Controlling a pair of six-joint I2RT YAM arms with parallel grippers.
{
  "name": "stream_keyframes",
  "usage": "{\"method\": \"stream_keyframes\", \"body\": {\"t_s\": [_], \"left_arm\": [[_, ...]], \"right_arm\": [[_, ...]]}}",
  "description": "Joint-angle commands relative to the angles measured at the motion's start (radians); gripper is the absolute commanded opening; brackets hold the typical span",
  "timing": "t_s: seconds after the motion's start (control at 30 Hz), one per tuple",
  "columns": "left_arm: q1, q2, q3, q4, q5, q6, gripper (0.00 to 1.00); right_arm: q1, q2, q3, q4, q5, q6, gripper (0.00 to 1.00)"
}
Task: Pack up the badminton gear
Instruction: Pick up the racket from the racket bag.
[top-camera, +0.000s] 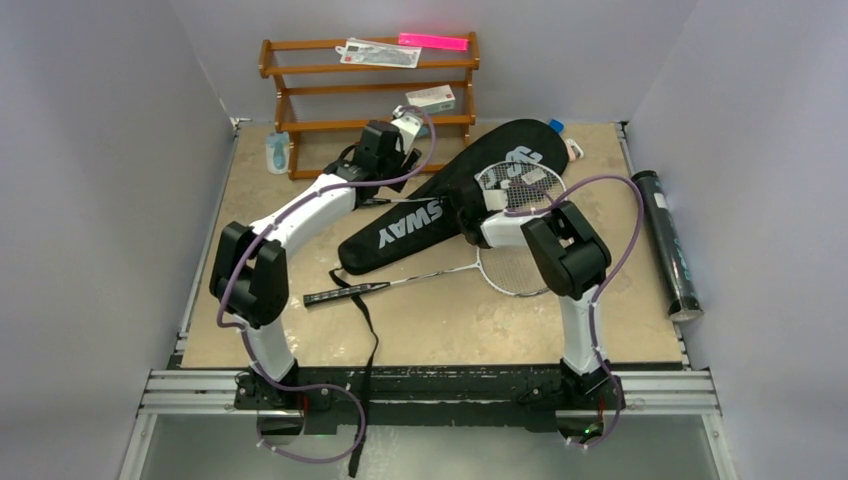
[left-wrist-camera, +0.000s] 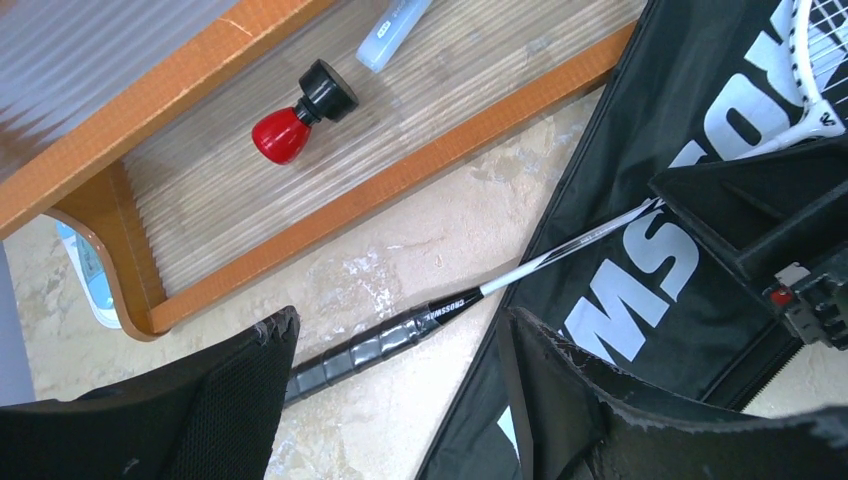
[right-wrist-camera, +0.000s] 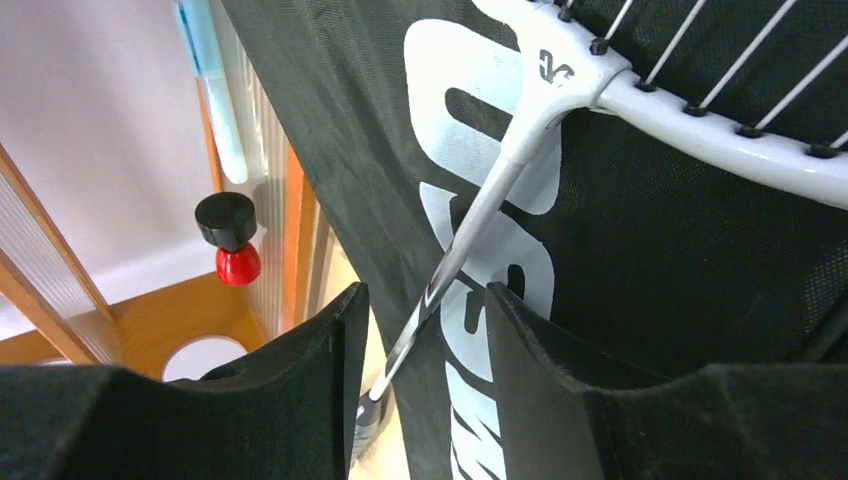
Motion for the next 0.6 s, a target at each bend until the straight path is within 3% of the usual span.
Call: {"method": "stream_keyframes", "body": {"t_s": [0.0, 0.3, 0.37, 0.43, 0.57], "left_arm": [[0.002, -0.07, 0.033, 0.001, 0.022, -0.026, 0.71], [0.002, -0.077, 0.032, -0.003, 0.021, -0.018, 0.71], [0.002, -0.082, 0.03, -0.002, 0.025, -0.018, 0.71], [0.003, -0.085, 0.028, 0.001, 0.034, -0.019, 0.71], [0.004, -0.097, 0.028, 0.0, 0.038, -0.02, 0.71]], "right_arm": [[0.003, 0.026, 0.049, -0.01, 0.08, 0.056, 0.49], [0.003, 0.138, 0.159, -0.053, 0.09, 0.086, 0.46], [0.002, 0.141, 0.163, -0.058, 0.106, 0.077, 0.34], [0.002, 0.109, 0.143, -0.065, 0.128, 0.074, 0.13], [0.003, 0.013, 0.089, -0.037, 0.183, 0.014, 0.0]]}}
